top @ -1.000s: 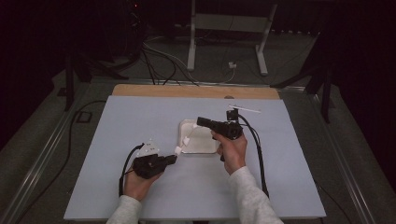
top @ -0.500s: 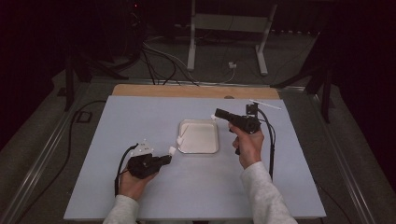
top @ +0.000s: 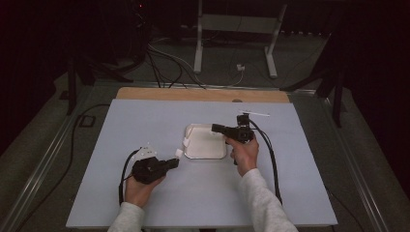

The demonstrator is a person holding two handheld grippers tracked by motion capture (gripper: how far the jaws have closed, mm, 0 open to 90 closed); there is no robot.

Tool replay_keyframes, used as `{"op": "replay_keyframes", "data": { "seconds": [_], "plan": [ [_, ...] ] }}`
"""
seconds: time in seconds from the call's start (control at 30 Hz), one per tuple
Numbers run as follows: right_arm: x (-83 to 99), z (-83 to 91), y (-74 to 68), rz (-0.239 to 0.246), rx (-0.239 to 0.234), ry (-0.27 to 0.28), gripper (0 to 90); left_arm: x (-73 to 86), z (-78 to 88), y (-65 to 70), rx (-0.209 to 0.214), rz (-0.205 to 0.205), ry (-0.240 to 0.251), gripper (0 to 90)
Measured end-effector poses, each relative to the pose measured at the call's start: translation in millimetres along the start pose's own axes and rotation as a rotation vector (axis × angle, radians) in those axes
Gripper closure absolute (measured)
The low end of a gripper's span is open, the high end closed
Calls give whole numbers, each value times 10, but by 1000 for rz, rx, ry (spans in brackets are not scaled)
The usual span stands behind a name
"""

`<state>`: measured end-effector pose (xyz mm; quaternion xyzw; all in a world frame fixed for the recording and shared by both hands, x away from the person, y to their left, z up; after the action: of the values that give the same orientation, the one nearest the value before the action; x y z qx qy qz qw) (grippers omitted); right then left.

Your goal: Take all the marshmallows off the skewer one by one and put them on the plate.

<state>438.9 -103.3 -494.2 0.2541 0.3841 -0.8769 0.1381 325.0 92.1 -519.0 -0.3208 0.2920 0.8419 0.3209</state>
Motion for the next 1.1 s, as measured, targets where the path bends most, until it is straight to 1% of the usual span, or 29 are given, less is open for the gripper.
{"op": "replay_keyframes", "data": {
  "seconds": [0.07,0.13,0.2,0.33,0.5,0.6,0.7,0.83,0.87,0.93,1.1],
  "plan": [
    [33,-60,33,-9,10,-13,794,3,-7,-1,0,4,-3,900],
    [57,-96,59,-25,5,-20,755,4,-17,-2,1,3,-3,900],
    [80,-127,78,-31,11,-34,671,4,-27,-1,2,6,-5,900],
    [85,-141,101,-40,24,-35,550,8,-55,4,5,8,-13,900],
    [97,-153,123,-56,37,-48,426,16,-101,3,6,9,-23,900],
    [112,-163,141,-67,38,-57,381,26,-133,4,7,7,-35,900],
    [110,-166,143,-70,45,-50,287,38,-165,-2,9,13,-44,900],
    [99,-159,128,-78,52,-38,211,56,-218,-8,11,16,-60,900],
    [97,-156,131,-79,60,-36,200,58,-227,-6,13,16,-61,900],
    [99,-156,132,-81,59,-38,172,62,-252,2,16,16,-67,900],
    [103,-154,138,-80,69,-40,149,71,-296,15,20,12,-81,900]
  ]
}}
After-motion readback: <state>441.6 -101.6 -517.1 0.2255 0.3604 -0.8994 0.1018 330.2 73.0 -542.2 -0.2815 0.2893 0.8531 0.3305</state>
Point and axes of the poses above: each handheld gripper's, and its own axes: z roughly backward along the jaws, x roughly out of its underside, y roughly to its right, the point moved 8 cm from there along -z, roughly forward along the jaws, and after that the axes turned 11 degrees about -y, right-handed, at the moved point
